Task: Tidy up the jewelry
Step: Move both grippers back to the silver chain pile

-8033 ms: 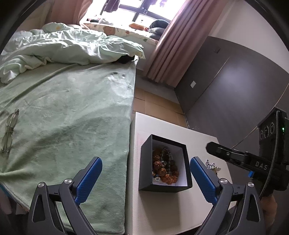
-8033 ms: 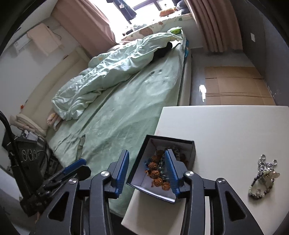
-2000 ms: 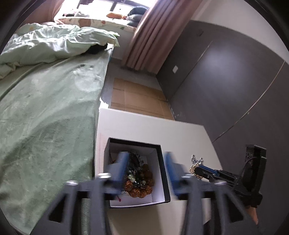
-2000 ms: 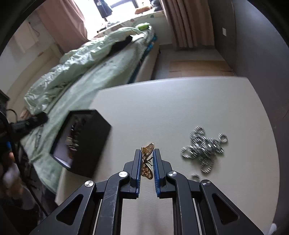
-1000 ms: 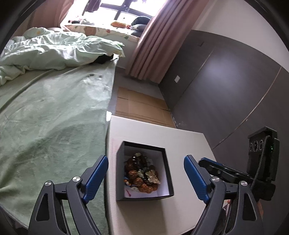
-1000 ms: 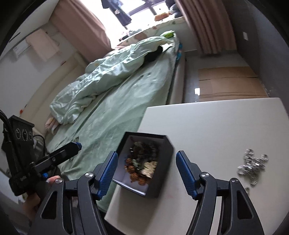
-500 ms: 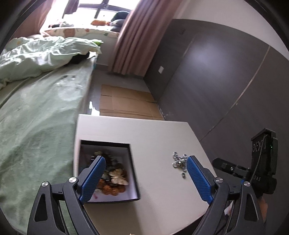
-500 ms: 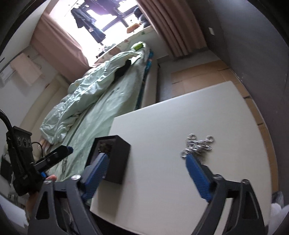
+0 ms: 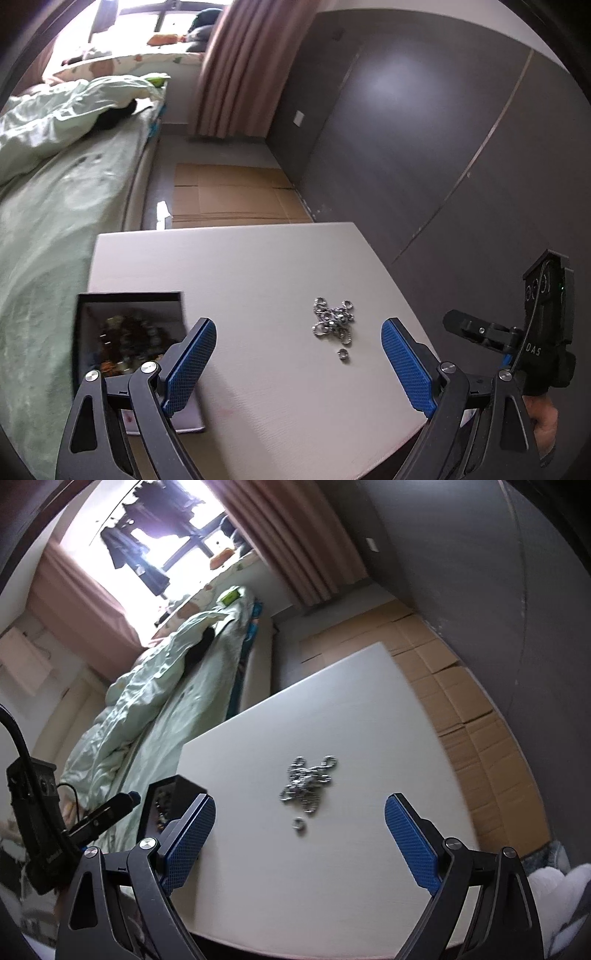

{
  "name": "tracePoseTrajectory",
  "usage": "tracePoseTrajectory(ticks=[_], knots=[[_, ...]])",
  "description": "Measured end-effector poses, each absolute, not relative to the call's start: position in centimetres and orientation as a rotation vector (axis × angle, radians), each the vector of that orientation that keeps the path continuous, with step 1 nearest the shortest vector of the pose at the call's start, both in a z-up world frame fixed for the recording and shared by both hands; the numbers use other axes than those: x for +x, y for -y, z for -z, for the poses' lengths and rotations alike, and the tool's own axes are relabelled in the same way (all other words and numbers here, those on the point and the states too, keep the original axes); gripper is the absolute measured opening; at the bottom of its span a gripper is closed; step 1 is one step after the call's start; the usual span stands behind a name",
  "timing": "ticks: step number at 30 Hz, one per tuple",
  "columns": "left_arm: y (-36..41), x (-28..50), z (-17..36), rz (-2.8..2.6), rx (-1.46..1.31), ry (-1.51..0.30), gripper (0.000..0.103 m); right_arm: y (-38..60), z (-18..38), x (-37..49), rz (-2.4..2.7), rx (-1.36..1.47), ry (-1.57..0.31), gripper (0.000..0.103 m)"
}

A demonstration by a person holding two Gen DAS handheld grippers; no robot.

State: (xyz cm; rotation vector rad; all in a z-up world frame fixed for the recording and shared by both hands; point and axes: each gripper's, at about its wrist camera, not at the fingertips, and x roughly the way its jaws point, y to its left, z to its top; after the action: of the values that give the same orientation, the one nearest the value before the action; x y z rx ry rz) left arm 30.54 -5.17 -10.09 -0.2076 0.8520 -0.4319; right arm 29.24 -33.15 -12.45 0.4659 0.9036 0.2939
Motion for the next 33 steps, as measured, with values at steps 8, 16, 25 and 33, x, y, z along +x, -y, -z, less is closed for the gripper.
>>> tracePoseTrajectory(ticks=[8,16,25,33], knots=[[9.0,32.3,12.0,0.476,-0.139,-0.901,0.090,35.9,14.0,28.5,-0.210,0.475,-0.924,0.093],[12.5,34.3,15.4,0.496,-0.055,-0.964,0.088,37.3,15.5,28.3,-0.157,0.472,-0.946,0.093],[14.8,36.4,19.1,0.480,0.006,-1.045,0.081,38.1,16.6,28.2,-0.123,0.470,-0.957,0.093],[16.4,37.0,19.7,0.436,0.054,-1.036,0.066,37.5,17.3,28.4,-0.124,0.443,-0.979,0.093]])
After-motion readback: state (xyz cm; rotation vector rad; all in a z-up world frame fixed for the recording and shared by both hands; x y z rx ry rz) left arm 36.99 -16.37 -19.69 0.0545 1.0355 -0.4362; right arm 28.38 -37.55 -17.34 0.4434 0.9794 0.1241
